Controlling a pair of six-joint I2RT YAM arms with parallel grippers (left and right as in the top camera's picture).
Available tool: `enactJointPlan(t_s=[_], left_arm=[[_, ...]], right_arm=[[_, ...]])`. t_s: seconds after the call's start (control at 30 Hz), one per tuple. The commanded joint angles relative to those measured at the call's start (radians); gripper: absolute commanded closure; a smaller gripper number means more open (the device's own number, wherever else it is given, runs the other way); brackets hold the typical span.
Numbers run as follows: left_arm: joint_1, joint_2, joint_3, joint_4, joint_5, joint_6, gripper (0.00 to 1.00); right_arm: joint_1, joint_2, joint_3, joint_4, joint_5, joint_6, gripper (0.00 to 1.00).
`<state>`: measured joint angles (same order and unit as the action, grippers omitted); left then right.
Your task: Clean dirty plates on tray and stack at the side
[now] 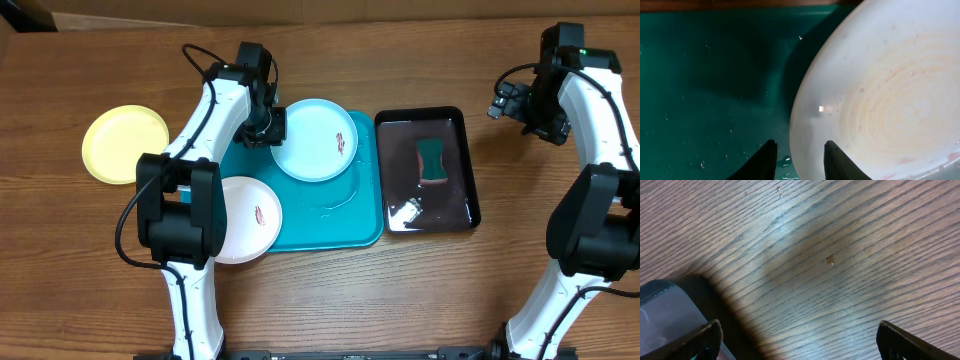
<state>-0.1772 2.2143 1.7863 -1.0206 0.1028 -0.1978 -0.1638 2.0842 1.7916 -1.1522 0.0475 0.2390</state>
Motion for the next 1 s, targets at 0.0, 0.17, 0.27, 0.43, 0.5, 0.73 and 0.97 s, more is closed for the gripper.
enactJointPlan(t_s=[0.0,0.17,0.27,0.43,0.5,0.73,0.97], left_arm=[[0.000,0.006,0.000,0.012,-0.018,-0.026,0.67],[-0.001,0.006,-0.002,0.004,-0.039,-0.061,0.67],[-0.005,0.006,-0.025,0.022,-0.040,-0.072,0.68],[-0.006,0.006,-0.085,0.065,-0.032,-0.080,0.91],[-0.006,0.006,-0.087,0.064,-0.032,-0.079,0.96],[-0.021,-0.004,-0.080,-0.030,-0.024,-0.071,0.96],[-0.040,-0.004,-0.080,-0.056,-0.029,-0.071,0.96]], right_arm=[[-0.005,-0.025,0.008,0.003,-0.008,0.005,0.00],[-0.005,-0.025,0.008,0.003,-0.008,0.005,0.00],[-0.005,-0.025,0.008,0.003,-0.008,0.005,0.00],[-0.005,-0.025,0.008,0.003,-0.008,0.005,0.00],[-0.005,-0.025,0.008,0.003,-0.008,0.005,0.00],[-0.005,-0.025,0.008,0.003,-0.008,0.005,0.00],[-0.005,-0.025,0.008,0.003,-0.008,0.005,0.00]])
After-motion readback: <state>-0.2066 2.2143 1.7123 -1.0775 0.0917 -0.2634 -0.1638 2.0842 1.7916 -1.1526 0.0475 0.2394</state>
